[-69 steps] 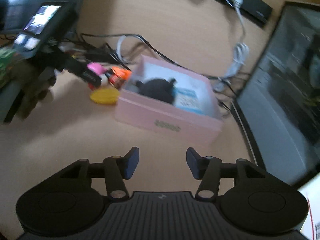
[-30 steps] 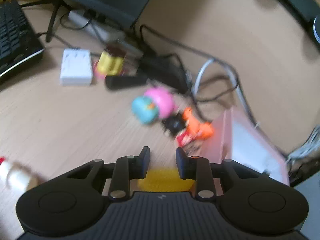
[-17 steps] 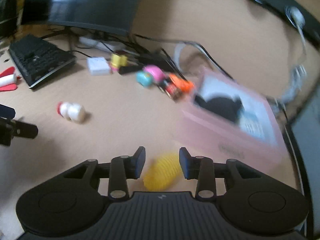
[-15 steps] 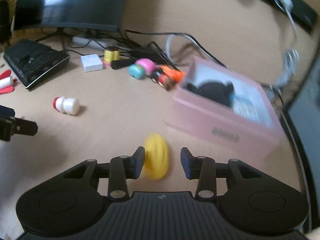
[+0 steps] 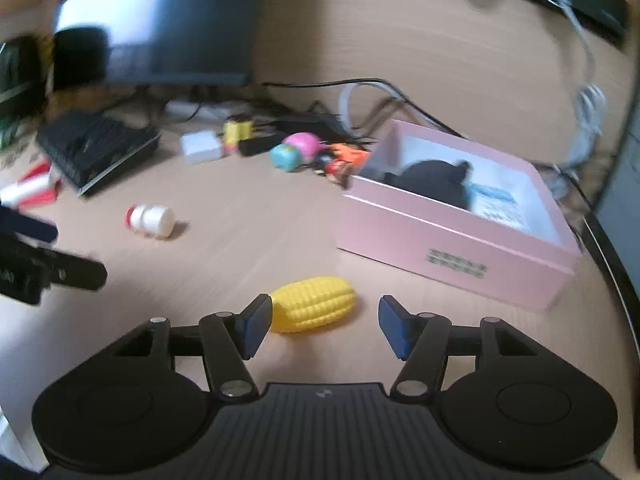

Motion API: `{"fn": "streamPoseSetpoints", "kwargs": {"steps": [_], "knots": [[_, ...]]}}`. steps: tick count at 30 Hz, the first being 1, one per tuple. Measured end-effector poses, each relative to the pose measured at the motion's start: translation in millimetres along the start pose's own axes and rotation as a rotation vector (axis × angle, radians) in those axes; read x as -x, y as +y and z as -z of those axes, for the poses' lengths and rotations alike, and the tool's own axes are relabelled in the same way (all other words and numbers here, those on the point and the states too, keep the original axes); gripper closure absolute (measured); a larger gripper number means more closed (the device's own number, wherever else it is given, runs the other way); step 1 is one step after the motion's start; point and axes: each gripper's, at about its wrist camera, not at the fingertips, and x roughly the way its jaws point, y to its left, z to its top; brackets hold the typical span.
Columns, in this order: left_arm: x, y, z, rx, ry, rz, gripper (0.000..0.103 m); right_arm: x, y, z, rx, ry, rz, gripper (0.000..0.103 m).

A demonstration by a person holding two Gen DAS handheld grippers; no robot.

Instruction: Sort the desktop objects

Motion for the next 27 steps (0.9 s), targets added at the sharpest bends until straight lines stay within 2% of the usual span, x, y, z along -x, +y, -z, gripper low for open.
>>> {"fn": "streamPoseSetpoints", "kwargs": {"steps": [7,9,11,13,15,16,18,20,21,24,27], "knots": [[7,18,9,0.068,0.012,-0.028,0.009,-12,10,-5,-0.021,0.022,0.001,0.043],[6,19,12,0.075,0.019,-0.029,0.008,-14,11,-6,-0.041,0.034,-0.003,0.038],[6,18,13,0.072,0.025,-0.027,0.008,-15,13,-7,-0.073,0.044,-0.009,0.028],[5,18,14,0.065,0.028,-0.026,0.008,-17,15,-8,-0.109,0.049,-0.008,0.023],[4,18,14,0.057,0.032,-0.024,0.008,-21,16,-9,-0.139,0.060,-0.004,0.023],[4,17,13,0.053,0.033,-0.022,0.008,-23,16,-9,-0.149,0.063,0.005,0.025],[2,15,10,0.044,0.030,-0.010,0.008,-26,15,-9,-0.155,0.064,0.020,0.039],[-1,12,6,0.037,0.025,0.010,0.008,-27,13,-9,-0.158,0.070,0.031,0.058],[-4,10,4,0.032,0.022,0.018,0.008,-26,10,-8,-0.157,0.071,0.043,0.062],[-16,3,-9,0.016,-0.005,0.023,0.009,-16,1,-3,-0.155,0.071,0.091,0.065],[-34,-1,-28,0.021,-0.018,0.005,0.014,-2,-9,5,-0.162,0.081,0.127,0.065]]}}
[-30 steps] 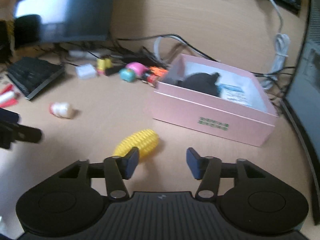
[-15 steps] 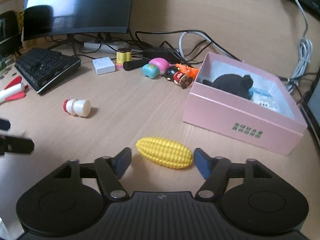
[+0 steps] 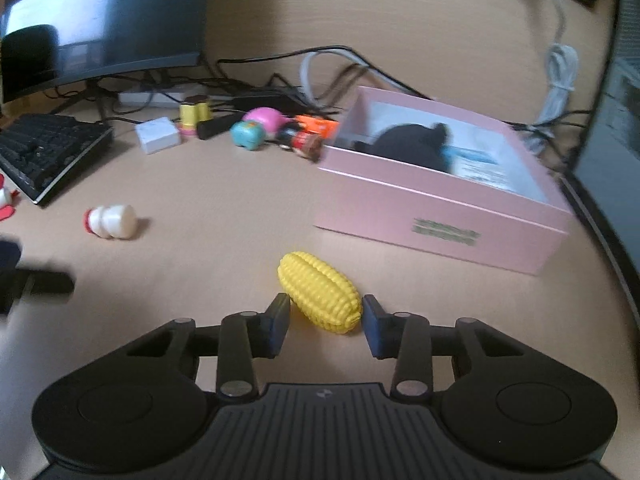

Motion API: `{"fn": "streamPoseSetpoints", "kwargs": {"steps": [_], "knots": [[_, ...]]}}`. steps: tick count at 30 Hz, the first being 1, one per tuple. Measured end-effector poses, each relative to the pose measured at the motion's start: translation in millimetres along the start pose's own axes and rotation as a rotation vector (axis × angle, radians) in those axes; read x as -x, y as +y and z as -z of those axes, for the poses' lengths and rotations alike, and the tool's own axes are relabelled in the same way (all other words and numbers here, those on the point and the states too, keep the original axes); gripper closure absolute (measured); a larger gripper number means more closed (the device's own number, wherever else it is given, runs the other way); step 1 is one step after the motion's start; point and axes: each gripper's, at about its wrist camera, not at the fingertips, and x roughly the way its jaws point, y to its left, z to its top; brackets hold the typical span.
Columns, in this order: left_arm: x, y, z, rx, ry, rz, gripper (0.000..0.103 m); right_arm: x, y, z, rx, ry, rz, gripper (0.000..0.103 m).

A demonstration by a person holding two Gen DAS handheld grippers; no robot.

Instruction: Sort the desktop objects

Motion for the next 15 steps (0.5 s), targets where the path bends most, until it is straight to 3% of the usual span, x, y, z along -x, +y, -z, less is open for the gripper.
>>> {"fn": "streamPoseSetpoints", "kwargs": {"steps": [6,10,15], "knots": [[-30,-15,-22,-0.050,0.002,-0.043,0.030,21,-21,12,0.012,-0.014,0.066,0.065],[-37,-19,-20,-0.093,0.006,-0.061,0.053,30,-33,17,-0.002,-0.020,0.085,0.061],[-23,-32,-4,-0.176,-0.006,-0.015,0.053,31,-40,23,-0.009,-0.012,0.101,0.050]]}}
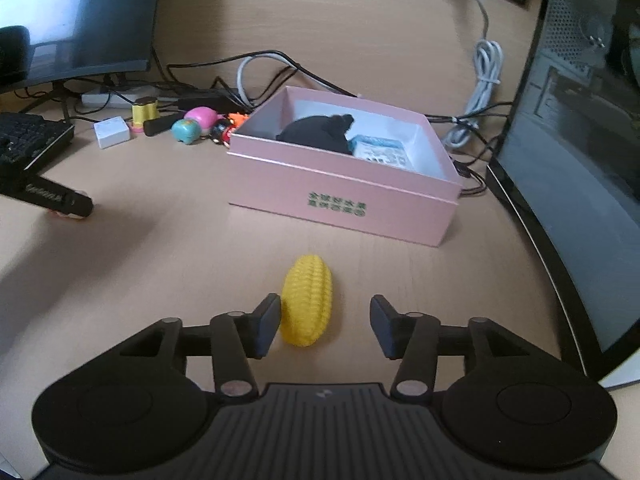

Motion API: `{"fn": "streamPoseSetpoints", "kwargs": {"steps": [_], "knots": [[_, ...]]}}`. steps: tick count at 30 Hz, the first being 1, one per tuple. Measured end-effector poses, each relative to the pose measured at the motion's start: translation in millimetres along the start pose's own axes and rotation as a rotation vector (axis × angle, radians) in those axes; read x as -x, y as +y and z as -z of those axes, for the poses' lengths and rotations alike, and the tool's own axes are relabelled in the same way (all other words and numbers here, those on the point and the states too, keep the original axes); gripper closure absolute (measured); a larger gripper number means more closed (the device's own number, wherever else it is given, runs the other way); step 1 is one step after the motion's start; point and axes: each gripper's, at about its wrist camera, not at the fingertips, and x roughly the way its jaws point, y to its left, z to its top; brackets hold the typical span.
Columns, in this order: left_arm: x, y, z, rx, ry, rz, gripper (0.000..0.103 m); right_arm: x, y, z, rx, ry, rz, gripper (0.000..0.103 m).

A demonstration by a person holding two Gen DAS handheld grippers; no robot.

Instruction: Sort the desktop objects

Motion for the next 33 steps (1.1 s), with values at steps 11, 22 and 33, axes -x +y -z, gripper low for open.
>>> {"fn": "streamPoseSetpoints", "kwargs": {"steps": [11,22,33], "knots": [[26,-20,34,-0.013,0.035,0.068,0.048,-13,-2,0,0.043,0.005,0.043,0.049],[40,-7,45,0.050,0.046,0.037,0.041,-25,1,-13,-0.123,0.004,0.013,0.017],[44,-3,46,0.045,0.024,0.031,0.029,-40,6,-17,-0.135,0.018,0.013,0.036]]}}
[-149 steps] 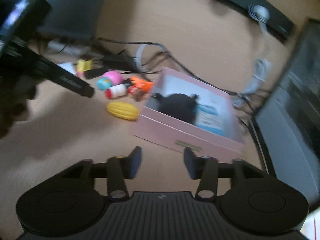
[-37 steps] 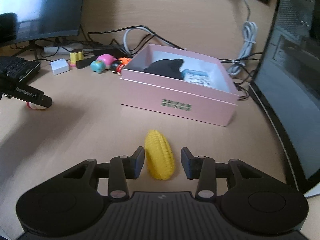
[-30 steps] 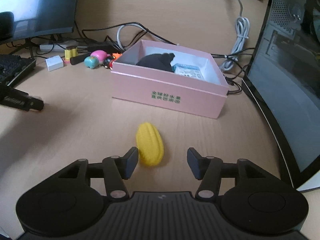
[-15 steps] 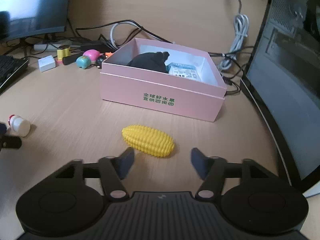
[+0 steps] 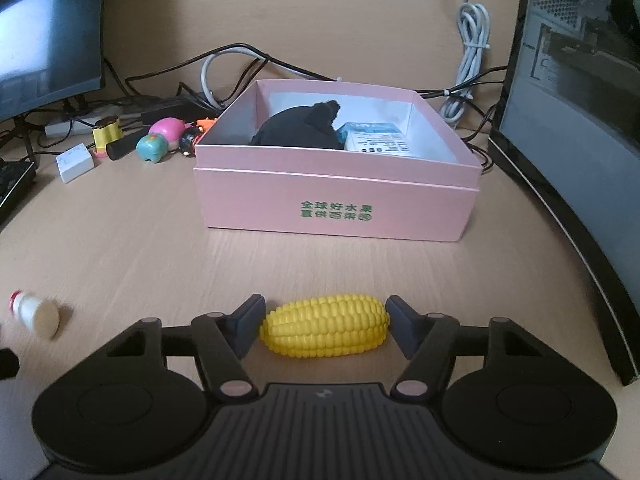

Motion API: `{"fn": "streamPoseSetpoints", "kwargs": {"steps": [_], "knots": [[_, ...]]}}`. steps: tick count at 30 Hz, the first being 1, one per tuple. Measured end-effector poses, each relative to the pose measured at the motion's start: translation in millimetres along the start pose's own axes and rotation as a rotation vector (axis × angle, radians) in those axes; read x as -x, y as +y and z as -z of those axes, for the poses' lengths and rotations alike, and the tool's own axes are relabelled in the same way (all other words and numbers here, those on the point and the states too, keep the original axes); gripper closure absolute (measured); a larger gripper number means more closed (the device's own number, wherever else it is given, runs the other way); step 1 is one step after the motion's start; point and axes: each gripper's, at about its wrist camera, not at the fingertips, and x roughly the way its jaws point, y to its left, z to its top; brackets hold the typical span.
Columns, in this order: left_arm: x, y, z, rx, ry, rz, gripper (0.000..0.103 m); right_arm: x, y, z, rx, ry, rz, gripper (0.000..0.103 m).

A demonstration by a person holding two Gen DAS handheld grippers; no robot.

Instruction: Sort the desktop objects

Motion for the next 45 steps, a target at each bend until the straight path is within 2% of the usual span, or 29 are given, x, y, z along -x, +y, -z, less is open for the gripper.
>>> {"fn": "streamPoseSetpoints", "kwargs": {"steps": [6,9,10,12,16,22,26,29,32,35,39,40,41,42,43,45], "knots": [[-20,-13,-18,-0.019,-0.027,-0.014,0.033,33,-7,9,0.073,-0.035,-0.060,0.036],[-28,-21,-25,-0.039,-0.032,-0.031,0.044,50,-12,11,0.102,-0.049,-0.088,0.036],[-28,-24,-25,-0.046,-0.033,-0.034,0.051,56,-14,11,0.106,-0.051,-0.094,0.036],[-24,-30,-23,-0.052,-0.038,-0.033,0.052,65,-21,11,0.109,-0.055,-0.105,0.036],[1,-48,-12,-0.081,-0.067,0.010,0.052,85,-38,11,0.129,-0.077,-0.113,0.036],[44,-82,1,-0.132,-0.128,0.138,0.052,112,-69,12,0.169,-0.115,-0.144,0.036],[49,-107,-4,-0.161,-0.164,0.176,0.052,123,-84,14,0.213,-0.149,-0.167,0.036],[49,-117,-21,-0.162,-0.198,0.192,0.052,126,-92,5,0.214,-0.171,-0.150,0.036],[51,-118,-53,-0.166,-0.268,0.202,0.052,128,-103,-22,0.155,-0.205,-0.164,0.036],[50,-118,-102,-0.176,-0.376,0.194,0.052,122,-110,-64,0.073,-0.248,-0.188,0.036],[40,-119,-177,-0.161,-0.472,0.174,0.051,99,-114,-145,-0.047,-0.306,-0.195,0.036],[34,-120,-196,-0.152,-0.493,0.178,0.046,91,-111,-164,-0.071,-0.319,-0.194,0.036],[28,-123,-209,-0.155,-0.494,0.183,0.027,83,-109,-182,-0.092,-0.335,-0.199,0.035],[21,-123,-220,-0.157,-0.481,0.190,0.018,74,-107,-199,-0.106,-0.345,-0.205,0.032],[13,-120,-227,-0.150,-0.464,0.196,0.013,66,-105,-213,-0.119,-0.352,-0.197,0.027],[4,-109,-225,-0.125,-0.431,0.183,0.013,56,-104,-227,-0.127,-0.365,-0.176,0.026]]}}
